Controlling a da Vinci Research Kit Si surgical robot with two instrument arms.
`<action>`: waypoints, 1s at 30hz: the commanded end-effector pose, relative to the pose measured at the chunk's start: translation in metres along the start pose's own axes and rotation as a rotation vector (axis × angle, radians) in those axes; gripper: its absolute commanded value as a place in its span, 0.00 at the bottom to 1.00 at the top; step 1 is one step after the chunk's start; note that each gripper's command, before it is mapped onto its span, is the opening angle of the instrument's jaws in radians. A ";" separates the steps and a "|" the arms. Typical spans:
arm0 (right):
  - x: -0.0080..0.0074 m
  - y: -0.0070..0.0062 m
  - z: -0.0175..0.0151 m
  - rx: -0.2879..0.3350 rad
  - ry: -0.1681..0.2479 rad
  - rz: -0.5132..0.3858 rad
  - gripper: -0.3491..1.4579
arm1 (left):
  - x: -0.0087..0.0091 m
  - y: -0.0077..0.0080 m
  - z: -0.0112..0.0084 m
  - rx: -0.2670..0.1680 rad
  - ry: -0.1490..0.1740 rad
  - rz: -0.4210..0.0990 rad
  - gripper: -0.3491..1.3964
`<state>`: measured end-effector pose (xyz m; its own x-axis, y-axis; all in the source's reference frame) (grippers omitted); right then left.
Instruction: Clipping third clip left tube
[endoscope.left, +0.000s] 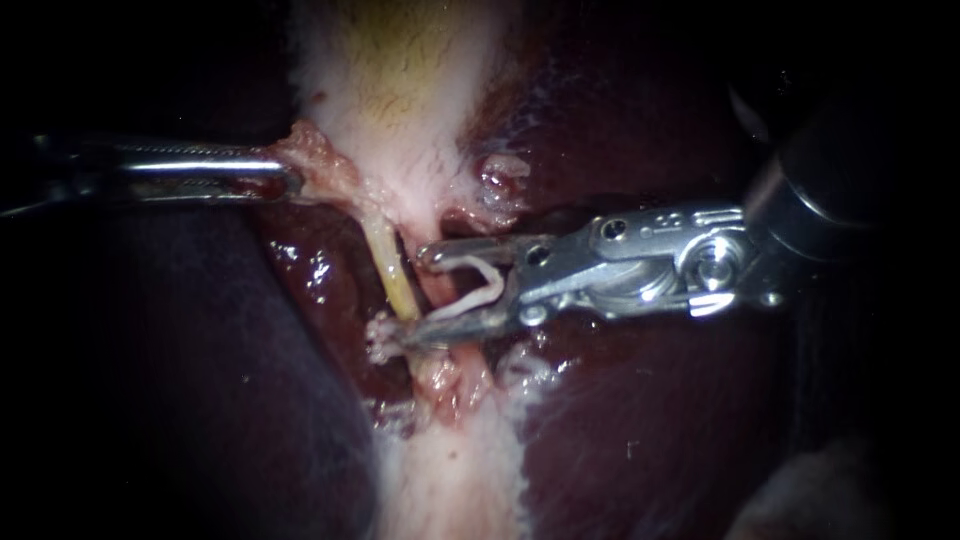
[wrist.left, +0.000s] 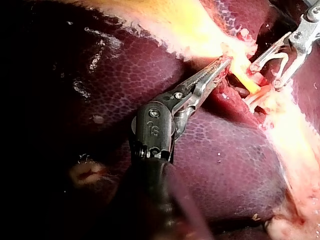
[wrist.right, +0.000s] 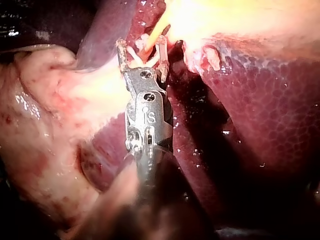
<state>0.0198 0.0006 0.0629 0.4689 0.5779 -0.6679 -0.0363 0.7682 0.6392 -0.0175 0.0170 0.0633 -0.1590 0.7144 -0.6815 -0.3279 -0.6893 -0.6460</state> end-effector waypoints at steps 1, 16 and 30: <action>-0.0002 0.0002 0.0002 0.003 -0.002 -0.002 0.47 | 0.0000 0.0000 0.0000 0.000 0.000 0.000 0.00; -0.0015 0.0032 0.0015 -0.008 0.000 0.014 0.47 | 0.0000 0.0000 0.0000 0.000 0.000 0.000 0.00; 0.0003 0.0040 0.0047 0.059 0.071 0.069 0.47 | -0.0001 0.0000 0.0000 0.000 0.000 0.000 0.00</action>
<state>0.0242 0.0027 0.0672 0.3936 0.6569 -0.6431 -0.0073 0.7018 0.7123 -0.0176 0.0170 0.0633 -0.1591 0.7141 -0.6818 -0.3282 -0.6895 -0.6456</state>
